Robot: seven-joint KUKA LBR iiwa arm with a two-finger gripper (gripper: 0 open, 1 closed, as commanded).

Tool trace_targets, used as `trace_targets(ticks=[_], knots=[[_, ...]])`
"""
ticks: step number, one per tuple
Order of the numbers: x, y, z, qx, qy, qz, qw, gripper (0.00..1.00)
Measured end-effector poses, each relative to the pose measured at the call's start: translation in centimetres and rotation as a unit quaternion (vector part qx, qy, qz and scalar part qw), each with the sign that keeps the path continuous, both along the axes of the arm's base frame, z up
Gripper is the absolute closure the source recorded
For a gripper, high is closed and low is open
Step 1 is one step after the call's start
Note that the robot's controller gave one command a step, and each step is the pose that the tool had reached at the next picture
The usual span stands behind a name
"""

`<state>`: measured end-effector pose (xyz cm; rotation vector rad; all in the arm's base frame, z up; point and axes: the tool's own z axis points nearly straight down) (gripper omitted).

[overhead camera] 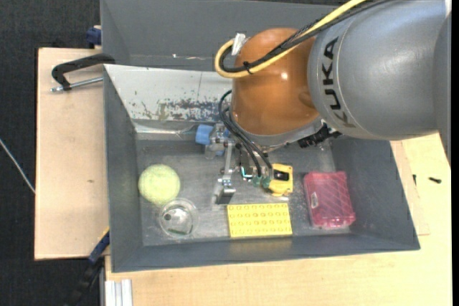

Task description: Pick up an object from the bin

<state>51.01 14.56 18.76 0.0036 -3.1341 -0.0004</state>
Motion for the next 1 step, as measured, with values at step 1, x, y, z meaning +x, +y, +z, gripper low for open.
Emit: trace_targets(ticks=[1], knots=[[0.2, -0.07, 0.4, 0.001, -0.004, -0.001, 1.0, 0.0]])
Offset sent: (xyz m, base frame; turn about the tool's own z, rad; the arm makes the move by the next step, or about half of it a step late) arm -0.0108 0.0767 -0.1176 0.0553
